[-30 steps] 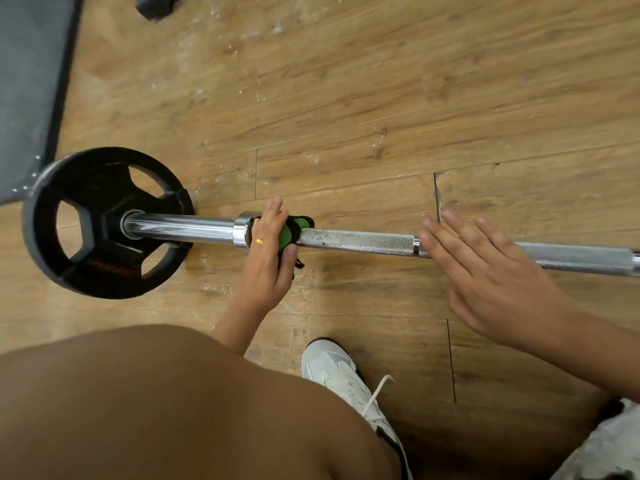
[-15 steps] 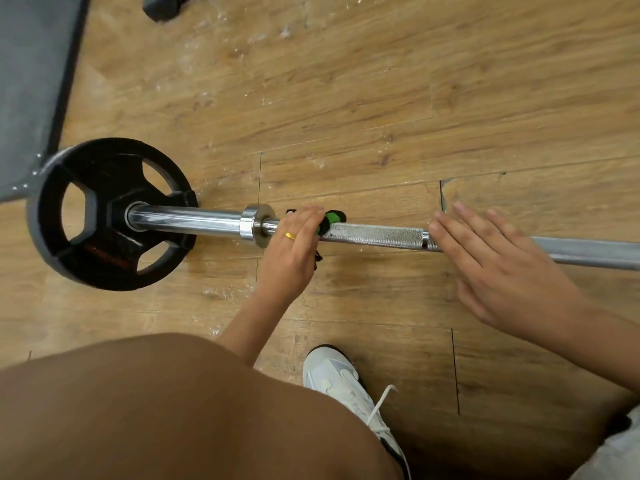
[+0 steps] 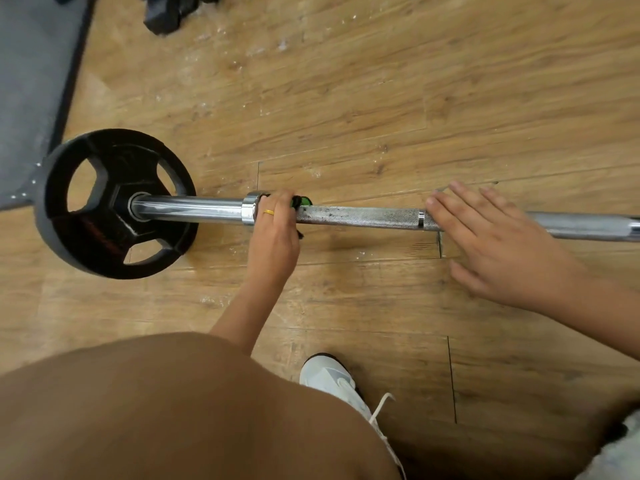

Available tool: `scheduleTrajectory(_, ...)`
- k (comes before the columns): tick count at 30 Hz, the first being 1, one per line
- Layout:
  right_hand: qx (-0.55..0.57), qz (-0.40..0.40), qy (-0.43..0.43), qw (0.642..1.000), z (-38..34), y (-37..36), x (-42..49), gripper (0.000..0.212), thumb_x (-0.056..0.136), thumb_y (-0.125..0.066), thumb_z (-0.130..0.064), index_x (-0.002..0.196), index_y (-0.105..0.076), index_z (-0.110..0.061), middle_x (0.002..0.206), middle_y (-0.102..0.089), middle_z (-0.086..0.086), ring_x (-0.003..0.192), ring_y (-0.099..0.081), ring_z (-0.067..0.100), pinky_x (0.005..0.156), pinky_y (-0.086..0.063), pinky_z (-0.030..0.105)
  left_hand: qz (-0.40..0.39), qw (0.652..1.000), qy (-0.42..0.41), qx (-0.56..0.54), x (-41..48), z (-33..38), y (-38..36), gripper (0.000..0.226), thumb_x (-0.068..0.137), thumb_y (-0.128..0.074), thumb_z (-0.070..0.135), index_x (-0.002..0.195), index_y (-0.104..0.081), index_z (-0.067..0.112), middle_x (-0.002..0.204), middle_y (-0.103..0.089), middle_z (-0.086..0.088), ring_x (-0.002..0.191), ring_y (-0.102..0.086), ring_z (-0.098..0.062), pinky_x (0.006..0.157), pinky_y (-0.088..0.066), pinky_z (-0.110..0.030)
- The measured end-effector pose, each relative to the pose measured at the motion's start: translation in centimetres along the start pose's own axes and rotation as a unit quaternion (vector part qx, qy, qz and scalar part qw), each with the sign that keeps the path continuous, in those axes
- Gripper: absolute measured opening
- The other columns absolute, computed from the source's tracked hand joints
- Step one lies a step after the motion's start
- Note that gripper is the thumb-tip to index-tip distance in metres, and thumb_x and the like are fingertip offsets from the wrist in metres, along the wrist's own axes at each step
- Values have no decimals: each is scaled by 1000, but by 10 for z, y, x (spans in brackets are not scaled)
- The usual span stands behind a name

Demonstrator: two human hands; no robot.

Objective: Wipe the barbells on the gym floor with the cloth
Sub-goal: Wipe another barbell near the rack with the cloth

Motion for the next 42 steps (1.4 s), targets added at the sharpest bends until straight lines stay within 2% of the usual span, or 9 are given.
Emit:
scheduleTrajectory(5,16,3,-7,1000,11,0,11,83,86,-36,-44,156,-27,-1,156,-37,20,149,-26,35,122,-17,50,-17,999,-49,13,0,23,-17,43,95,-45,-13,136,-51,-4,137,-55,-20,132,-45,-35,117,-30,-53)
scheduleTrajectory(7,20,1,-4,1000,16,-1,15,84,86,-36,-47,156,-27,-1,155,-39,20,149,-27,34,122,-16,48,-36,996,-80,15,9,20,-14,44,94,-45,-13,136,-51,-3,133,-57,-19,127,-48,-36,113,-37,-52)
scheduleTrajectory(10,22,-3,-5,1000,22,-2,20,85,85,-36,-47,156,-26,-2,156,-38,18,150,-25,33,122,-18,48,-4,1000,15,-17,23,6,-9,39,95,-43,-7,132,-52,5,115,-59,-13,107,-49,-32,91,-47,-49)
scheduleTrajectory(13,23,-4,-5,1000,26,-2,27,87,82,-37,-47,156,-26,-2,157,-37,18,150,-26,34,121,-19,48,21,998,53,-23,25,11,-15,37,97,-42,-3,132,-53,3,121,-59,-13,113,-50,-34,115,-31,-34)
scheduleTrajectory(17,30,-3,2,1000,35,-1,33,88,81,-37,-46,156,-26,-2,156,-39,17,149,-27,33,120,-16,43,-36,997,-65,-28,20,37,-26,49,93,-47,-13,141,-48,-3,146,-49,-20,141,-38,-34,118,-30,-56)
scheduleTrajectory(21,32,-7,14,999,46,0,39,87,83,-42,-45,158,-22,-6,157,-38,15,149,-27,30,120,-22,42,-114,980,-164,20,41,21,-18,68,83,-50,-21,147,-39,-1,151,-43,-19,145,-33,-33,121,-26,-51)
scheduleTrajectory(29,36,-38,12,999,64,1,49,89,85,-35,-51,160,-11,-9,162,-29,12,153,-15,25,123,-18,42,-24,1000,1,-1,56,24,-23,61,84,-45,-19,141,-48,2,137,-55,-17,126,-50,-31,103,-45,-40)
scheduleTrajectory(32,40,-44,12,998,69,1,55,92,83,-31,-54,160,-8,-10,163,-26,11,154,-10,23,124,-16,43,-13,998,57,33,65,2,-18,59,88,-40,-18,143,-48,2,144,-51,-16,136,-44,-29,113,-40,-39)
scheduleTrajectory(42,30,-31,-3,999,82,-2,68,93,81,-30,-56,160,-8,-11,162,-30,12,153,-14,24,124,-13,42,-83,994,-68,33,80,9,-19,66,83,-46,-20,146,-43,0,147,-48,-19,139,-42,-34,115,-37,-44)
Point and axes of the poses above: each hand's wrist, its own x-axis towards the middle knuckle, its own y-axis out of the back of the hand, z = x × y, the point moved 3 cm from there along x, towards the middle knuckle
